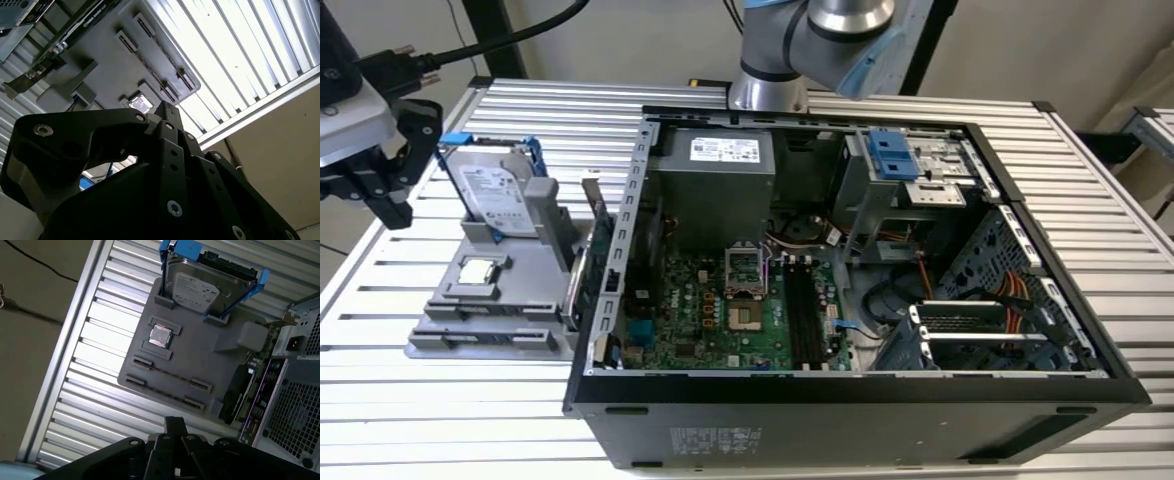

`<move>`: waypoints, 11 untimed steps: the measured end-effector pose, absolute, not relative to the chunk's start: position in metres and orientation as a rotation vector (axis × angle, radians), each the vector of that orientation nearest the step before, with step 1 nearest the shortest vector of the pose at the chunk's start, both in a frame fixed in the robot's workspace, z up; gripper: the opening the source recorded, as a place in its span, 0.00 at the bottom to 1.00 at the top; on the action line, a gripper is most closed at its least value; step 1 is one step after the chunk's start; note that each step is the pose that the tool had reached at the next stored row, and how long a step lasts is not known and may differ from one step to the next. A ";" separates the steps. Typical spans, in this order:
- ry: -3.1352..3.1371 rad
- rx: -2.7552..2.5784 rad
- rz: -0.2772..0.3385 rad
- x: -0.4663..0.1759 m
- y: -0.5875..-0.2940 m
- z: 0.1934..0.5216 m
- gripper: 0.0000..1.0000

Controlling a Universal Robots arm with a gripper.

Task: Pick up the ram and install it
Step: 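Pick up the ram and move it above insertion slot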

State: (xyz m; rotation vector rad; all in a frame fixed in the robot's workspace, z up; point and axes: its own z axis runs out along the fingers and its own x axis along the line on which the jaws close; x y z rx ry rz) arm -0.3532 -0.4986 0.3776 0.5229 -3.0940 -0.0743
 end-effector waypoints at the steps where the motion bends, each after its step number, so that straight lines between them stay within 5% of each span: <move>1: -3.094 0.526 -0.075 -0.353 -0.498 0.377 0.00; 11: -3.087 0.559 -0.074 -0.353 -0.498 0.378 0.00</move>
